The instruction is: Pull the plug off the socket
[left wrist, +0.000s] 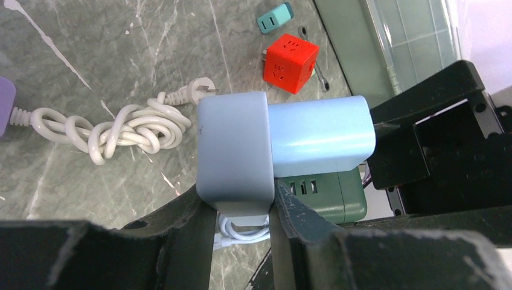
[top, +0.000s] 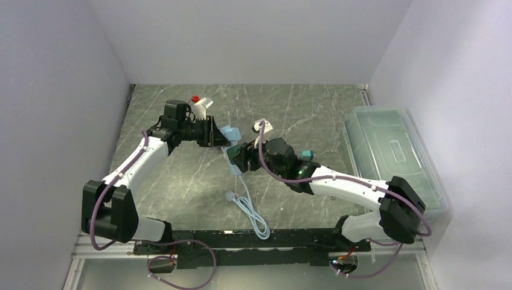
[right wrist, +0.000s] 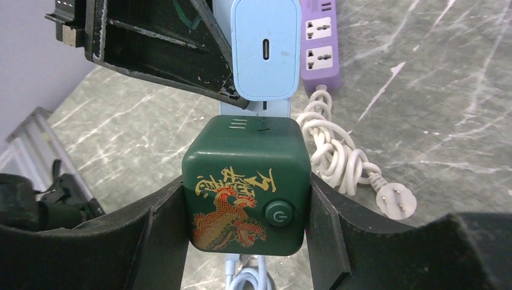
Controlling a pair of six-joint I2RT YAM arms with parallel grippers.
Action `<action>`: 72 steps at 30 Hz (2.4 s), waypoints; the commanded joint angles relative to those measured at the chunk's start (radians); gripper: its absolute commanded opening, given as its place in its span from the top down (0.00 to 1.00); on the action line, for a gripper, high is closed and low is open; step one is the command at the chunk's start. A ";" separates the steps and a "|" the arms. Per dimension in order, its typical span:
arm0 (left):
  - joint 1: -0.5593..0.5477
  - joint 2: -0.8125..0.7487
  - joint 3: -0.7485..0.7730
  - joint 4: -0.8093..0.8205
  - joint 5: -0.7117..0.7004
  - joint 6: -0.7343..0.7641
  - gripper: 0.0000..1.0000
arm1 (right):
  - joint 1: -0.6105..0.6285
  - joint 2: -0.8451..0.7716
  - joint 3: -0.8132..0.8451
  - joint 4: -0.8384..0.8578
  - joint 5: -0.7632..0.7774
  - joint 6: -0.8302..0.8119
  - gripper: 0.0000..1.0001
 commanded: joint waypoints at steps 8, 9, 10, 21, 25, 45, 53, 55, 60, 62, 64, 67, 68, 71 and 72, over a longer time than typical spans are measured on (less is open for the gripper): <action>-0.014 0.000 0.043 -0.042 -0.023 0.071 1.00 | 0.141 0.012 0.120 -0.008 0.373 -0.069 1.00; -0.014 -0.003 0.042 -0.037 -0.018 0.071 1.00 | 0.128 0.004 0.114 -0.005 0.348 -0.060 1.00; -0.014 -0.006 0.040 -0.032 -0.014 0.072 1.00 | 0.111 -0.006 0.109 -0.003 0.315 -0.044 1.00; -0.033 -0.045 0.028 -0.012 0.007 0.094 1.00 | -0.107 0.010 0.100 0.021 -0.138 0.120 1.00; -0.034 -0.033 0.041 -0.052 -0.065 0.101 1.00 | -0.064 -0.003 0.105 0.005 -0.023 0.094 1.00; -0.034 -0.022 0.035 -0.050 -0.088 0.097 1.00 | -0.139 0.002 0.082 0.030 -0.198 0.097 1.00; -0.034 0.021 0.042 -0.076 -0.167 0.073 1.00 | 0.062 0.032 0.206 -0.213 0.318 -0.020 1.00; -0.034 0.021 0.043 -0.073 -0.155 0.074 1.00 | 0.035 0.023 0.191 -0.197 0.263 -0.004 1.00; -0.034 -0.008 0.030 -0.042 -0.108 0.080 1.00 | -0.121 -0.036 0.089 -0.059 -0.074 0.070 1.00; -0.034 -0.016 0.028 -0.033 -0.088 0.082 1.00 | -0.150 -0.031 0.090 -0.047 -0.146 0.069 1.00; -0.035 -0.019 0.026 -0.024 -0.067 0.081 1.00 | -0.165 -0.013 0.100 -0.040 -0.208 0.064 1.00; -0.038 -0.022 0.026 -0.023 -0.062 0.085 1.00 | -0.173 0.022 0.127 -0.053 -0.251 0.064 1.00; -0.038 -0.024 0.026 -0.028 -0.080 0.086 1.00 | -0.169 0.025 0.135 -0.063 -0.242 0.065 1.00; -0.038 -0.021 0.037 -0.064 -0.156 0.092 1.00 | -0.115 0.018 0.154 -0.113 -0.104 0.047 1.00; -0.038 -0.016 0.040 -0.077 -0.179 0.092 1.00 | -0.088 0.018 0.169 -0.141 -0.034 0.034 1.00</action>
